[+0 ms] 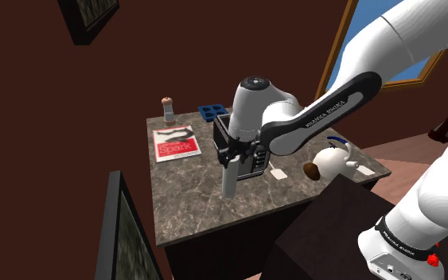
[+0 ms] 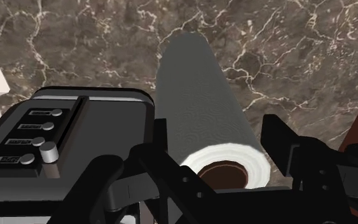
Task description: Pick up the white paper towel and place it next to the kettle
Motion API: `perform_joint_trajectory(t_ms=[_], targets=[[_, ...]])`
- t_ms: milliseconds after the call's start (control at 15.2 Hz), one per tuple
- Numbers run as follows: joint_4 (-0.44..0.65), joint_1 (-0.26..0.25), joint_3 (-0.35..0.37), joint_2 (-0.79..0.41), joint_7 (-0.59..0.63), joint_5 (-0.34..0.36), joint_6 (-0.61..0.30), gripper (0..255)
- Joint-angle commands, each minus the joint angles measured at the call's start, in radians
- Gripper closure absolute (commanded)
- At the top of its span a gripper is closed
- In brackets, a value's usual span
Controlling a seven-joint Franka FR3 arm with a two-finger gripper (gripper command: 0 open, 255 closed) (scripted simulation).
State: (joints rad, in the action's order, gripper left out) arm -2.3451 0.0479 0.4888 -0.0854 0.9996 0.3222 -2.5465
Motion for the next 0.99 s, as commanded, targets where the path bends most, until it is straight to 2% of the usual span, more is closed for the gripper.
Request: perform_joint_trajectory(t_ms=[0, 924], targets=[[0.003, 0.003, 0.005, 0.025, -0.025, -0.03, 0.022, 255], [0.069, 0.001, 0.009, 0.16, -0.146, -0.174, 0.194, 255]])
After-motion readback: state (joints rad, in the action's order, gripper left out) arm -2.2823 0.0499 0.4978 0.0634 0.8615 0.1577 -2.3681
